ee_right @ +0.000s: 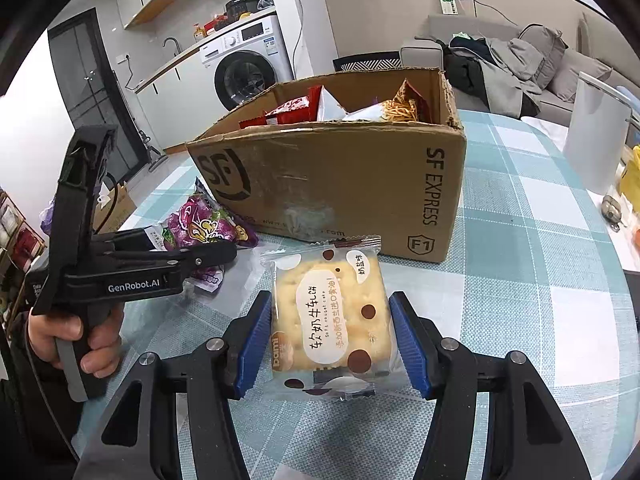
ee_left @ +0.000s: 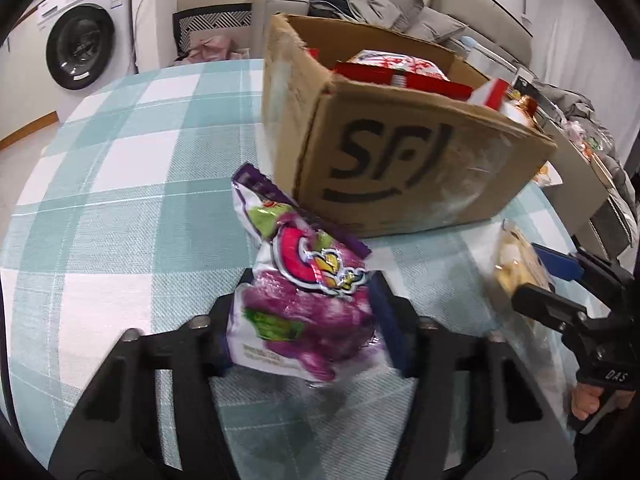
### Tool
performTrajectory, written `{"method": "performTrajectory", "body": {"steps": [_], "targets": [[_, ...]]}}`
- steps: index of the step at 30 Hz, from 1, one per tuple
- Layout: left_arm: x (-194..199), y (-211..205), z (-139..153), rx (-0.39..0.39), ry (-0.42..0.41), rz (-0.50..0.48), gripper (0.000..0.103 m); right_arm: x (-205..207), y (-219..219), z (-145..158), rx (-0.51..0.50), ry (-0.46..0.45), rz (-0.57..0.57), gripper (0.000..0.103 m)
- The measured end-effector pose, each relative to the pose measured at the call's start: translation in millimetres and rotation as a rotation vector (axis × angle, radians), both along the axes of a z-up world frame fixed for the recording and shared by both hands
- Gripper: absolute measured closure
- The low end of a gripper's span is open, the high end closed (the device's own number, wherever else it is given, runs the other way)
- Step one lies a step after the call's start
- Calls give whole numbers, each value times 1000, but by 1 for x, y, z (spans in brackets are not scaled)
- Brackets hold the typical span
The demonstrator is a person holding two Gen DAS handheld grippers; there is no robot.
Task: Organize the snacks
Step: 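Lift both held packs and carry them over the cardboard box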
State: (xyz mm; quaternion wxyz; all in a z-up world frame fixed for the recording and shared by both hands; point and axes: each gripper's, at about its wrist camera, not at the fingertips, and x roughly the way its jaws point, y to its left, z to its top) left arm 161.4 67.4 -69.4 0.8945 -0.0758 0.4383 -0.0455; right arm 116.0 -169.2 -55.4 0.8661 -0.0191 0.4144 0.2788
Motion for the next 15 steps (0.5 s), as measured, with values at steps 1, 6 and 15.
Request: {"method": "performTrajectory", "body": {"steps": [1,6,15], "targets": [[-1,-1,0,-2,0,-3,53,0,0,0,1,0,0,43],[-13,-2,3,-16,-7,-27,55,0,0,1,-4,-4,1,43],[-37,-4,6,-9,-31,-38,55,-4,3,2,-16,-20,3,43]]}}
